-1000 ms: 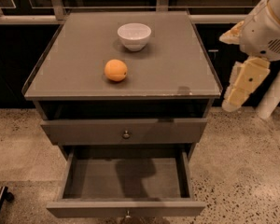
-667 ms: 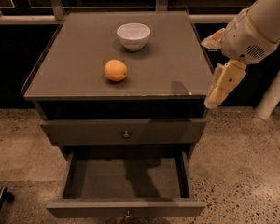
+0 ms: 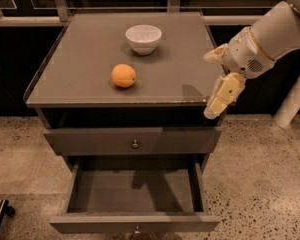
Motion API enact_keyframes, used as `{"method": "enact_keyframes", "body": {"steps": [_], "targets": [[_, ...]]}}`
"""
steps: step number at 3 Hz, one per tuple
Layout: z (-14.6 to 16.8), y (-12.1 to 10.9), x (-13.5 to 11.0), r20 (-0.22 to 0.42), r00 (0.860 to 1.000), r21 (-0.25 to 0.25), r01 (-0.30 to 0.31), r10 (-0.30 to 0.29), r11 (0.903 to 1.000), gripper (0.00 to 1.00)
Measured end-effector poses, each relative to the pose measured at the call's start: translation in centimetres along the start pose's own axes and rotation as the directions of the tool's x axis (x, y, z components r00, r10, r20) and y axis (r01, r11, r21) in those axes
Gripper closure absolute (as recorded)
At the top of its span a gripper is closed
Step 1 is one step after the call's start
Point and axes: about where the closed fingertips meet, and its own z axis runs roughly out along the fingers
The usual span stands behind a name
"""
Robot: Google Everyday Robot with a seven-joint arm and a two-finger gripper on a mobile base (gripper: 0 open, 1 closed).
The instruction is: Place orange into middle drawer
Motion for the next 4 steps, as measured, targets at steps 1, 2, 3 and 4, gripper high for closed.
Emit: {"method": "enact_keyframes", "body": {"steps": [1,2,3,4], "targets": [[-0.2,-0.3,0.9,0.037,0.998,0.043,-0.046,0.045,0.9980,0.00],[1.3,-2.8,0.1,0.142,0.989,0.045,-0.045,0.038,0.9980,0.00],[3.1,-6.3,-3.1,0.228,0.973,0.029,0.025,-0.031,0.9993,0.00],[5.6,-8.1,-7.5,0.325,0.940,-0.005,0.113,-0.105,0.9936,0.00]]}}
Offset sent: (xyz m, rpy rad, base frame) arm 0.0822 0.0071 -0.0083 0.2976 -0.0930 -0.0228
